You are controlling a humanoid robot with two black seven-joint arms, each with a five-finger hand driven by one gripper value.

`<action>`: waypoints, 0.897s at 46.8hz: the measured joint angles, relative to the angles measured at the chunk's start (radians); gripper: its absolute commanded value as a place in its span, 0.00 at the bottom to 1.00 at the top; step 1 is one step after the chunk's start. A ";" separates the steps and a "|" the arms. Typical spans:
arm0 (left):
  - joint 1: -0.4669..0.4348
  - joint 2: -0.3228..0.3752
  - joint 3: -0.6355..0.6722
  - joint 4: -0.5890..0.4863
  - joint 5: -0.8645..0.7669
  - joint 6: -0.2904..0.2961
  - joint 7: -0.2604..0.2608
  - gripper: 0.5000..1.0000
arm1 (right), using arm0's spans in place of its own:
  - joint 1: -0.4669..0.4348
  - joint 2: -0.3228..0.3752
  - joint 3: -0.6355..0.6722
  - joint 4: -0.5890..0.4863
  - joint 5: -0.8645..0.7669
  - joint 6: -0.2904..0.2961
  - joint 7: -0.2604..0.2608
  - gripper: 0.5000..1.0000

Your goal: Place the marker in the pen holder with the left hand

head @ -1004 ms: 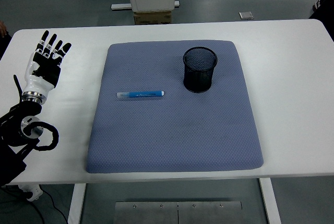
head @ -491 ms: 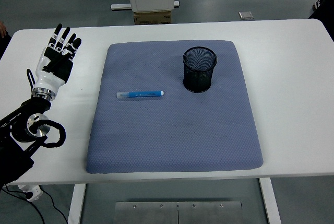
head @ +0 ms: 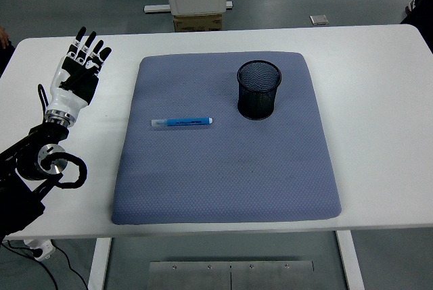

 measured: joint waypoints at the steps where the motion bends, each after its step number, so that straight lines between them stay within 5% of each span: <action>1: -0.002 0.000 0.001 -0.001 0.000 0.000 0.000 1.00 | 0.000 0.000 0.000 0.000 0.000 0.000 0.000 1.00; 14: -0.021 0.002 0.020 -0.005 0.000 -0.006 -0.006 1.00 | 0.000 0.000 0.000 0.000 0.000 0.000 0.000 1.00; 24: -0.147 0.018 0.120 -0.024 0.000 0.032 -0.003 1.00 | 0.000 0.000 0.000 0.000 0.000 0.000 0.000 1.00; 42: -0.344 0.150 0.583 -0.148 0.150 0.039 -0.003 1.00 | 0.000 0.000 -0.001 0.000 0.000 0.000 0.000 1.00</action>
